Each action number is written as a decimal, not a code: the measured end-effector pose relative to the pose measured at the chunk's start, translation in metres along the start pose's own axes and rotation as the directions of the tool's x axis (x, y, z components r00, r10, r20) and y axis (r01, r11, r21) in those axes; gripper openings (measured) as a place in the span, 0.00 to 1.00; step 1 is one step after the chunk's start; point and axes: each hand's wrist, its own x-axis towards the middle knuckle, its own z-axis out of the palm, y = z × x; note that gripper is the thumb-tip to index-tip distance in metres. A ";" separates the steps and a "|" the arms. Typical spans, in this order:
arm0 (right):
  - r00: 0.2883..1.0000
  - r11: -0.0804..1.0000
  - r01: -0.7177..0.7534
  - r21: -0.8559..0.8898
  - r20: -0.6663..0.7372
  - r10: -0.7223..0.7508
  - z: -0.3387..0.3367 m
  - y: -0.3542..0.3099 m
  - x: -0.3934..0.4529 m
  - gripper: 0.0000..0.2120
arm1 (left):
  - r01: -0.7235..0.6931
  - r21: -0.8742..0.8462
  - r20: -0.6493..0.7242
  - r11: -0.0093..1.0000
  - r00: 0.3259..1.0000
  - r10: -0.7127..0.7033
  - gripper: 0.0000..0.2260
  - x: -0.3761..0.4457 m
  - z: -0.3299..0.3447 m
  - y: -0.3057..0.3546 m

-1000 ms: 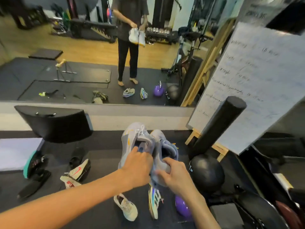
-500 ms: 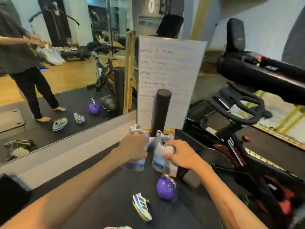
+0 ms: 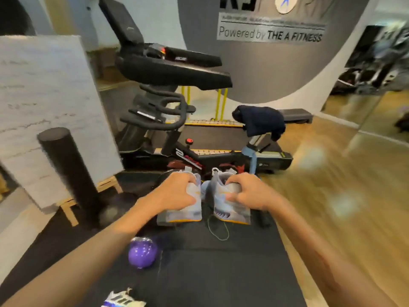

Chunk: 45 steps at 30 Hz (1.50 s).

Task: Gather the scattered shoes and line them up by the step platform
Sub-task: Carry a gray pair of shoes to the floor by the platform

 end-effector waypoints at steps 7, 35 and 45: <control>0.950 0.959 -0.282 -0.016 -0.147 0.276 -0.091 0.147 -0.104 0.15 | -0.306 -0.071 0.144 0.949 0.939 0.313 0.17 0.118 0.079 0.169; 0.348 0.524 -0.804 0.281 -0.491 0.798 -0.330 0.602 -0.247 0.11 | -0.825 -0.384 0.299 0.415 0.314 0.901 0.20 0.537 0.349 0.641; 0.257 0.480 -0.817 0.320 -0.543 0.799 -0.409 0.795 -0.236 0.10 | -0.800 -0.428 0.255 0.420 0.338 0.906 0.20 0.696 0.448 0.772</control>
